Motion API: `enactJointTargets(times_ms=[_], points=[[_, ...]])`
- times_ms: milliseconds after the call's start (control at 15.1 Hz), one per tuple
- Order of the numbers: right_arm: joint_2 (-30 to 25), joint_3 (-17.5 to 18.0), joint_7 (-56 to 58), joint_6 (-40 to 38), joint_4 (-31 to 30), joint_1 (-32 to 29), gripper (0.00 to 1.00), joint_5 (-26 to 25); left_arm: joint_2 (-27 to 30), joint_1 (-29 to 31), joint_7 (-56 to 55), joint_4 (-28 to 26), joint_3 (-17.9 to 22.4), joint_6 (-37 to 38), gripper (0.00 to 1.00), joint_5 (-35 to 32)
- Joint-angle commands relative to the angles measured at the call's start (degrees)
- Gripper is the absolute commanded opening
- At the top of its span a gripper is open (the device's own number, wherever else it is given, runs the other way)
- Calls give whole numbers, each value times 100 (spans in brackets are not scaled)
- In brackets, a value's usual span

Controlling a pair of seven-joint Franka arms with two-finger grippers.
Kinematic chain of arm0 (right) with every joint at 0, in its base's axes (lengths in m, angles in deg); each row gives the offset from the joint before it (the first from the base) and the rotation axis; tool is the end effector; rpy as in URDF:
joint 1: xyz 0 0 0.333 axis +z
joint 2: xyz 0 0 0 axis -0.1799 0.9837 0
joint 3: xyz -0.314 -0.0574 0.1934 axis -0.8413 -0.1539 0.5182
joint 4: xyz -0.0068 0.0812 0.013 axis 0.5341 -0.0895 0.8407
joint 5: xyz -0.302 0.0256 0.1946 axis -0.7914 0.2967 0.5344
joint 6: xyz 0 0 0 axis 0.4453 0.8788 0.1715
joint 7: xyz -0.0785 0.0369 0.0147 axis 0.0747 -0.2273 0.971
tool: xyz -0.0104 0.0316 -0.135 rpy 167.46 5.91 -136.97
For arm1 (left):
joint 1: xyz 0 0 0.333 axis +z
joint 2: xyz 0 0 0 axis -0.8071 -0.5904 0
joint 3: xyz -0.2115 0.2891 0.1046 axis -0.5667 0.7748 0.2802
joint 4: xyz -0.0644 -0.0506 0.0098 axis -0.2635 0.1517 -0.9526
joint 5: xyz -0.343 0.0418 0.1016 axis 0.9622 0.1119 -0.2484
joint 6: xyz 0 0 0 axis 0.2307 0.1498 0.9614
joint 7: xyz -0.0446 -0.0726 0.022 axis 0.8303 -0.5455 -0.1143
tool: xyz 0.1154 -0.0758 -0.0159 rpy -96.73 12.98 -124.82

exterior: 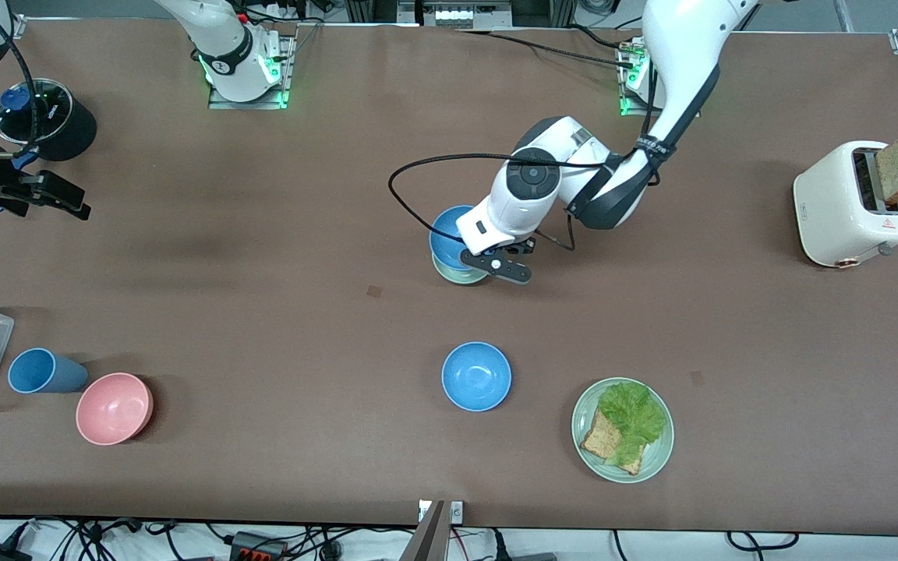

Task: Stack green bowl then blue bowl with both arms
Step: 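Open the left gripper and lift it away from the stacked bowls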

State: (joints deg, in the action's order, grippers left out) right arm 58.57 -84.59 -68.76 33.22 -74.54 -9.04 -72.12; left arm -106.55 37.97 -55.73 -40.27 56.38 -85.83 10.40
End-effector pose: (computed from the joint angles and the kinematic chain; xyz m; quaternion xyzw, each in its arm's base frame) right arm 0.5266 -0.0353 0.5838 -0.9997 0.0259 0.0036 0.0022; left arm 0.5230 -0.4125 0.3182 0.9885 -0.1309 -0.0549 0.0514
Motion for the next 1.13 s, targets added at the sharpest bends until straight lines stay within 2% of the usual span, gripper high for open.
enactJointTargets(times_ms=[0,133,265,331,398,530,729,861,1060], points=[[40,46,64,-28,109,-45,100,-31,-145,-216,-163,170,89,-14,0,-156],[5,54,63,-36,126,-141,100,-22,-224,-244,-198,170,97,-32,0,-243],[5,290,72,-63,188,-334,100,-22,-268,-226,-285,170,97,-154,1,-445],[5,379,64,-71,206,-387,100,-22,-277,-226,-329,170,97,-155,5,-454],[22,397,20,-72,214,-379,100,-22,-277,-235,-434,179,89,-155,16,-446],[5,388,37,-72,223,-370,100,-22,-199,-165,-593,214,71,-85,28,-411],[5,388,28,-80,223,-370,100,-22,118,2,-585,476,19,642,36,-157],[-13,380,107,-98,223,-370,100,-22,250,151,-523,749,18,1196,37,-112],[-22,388,55,-317,223,-344,100,-31,408,546,-253,856,10,1322,39,-120]])
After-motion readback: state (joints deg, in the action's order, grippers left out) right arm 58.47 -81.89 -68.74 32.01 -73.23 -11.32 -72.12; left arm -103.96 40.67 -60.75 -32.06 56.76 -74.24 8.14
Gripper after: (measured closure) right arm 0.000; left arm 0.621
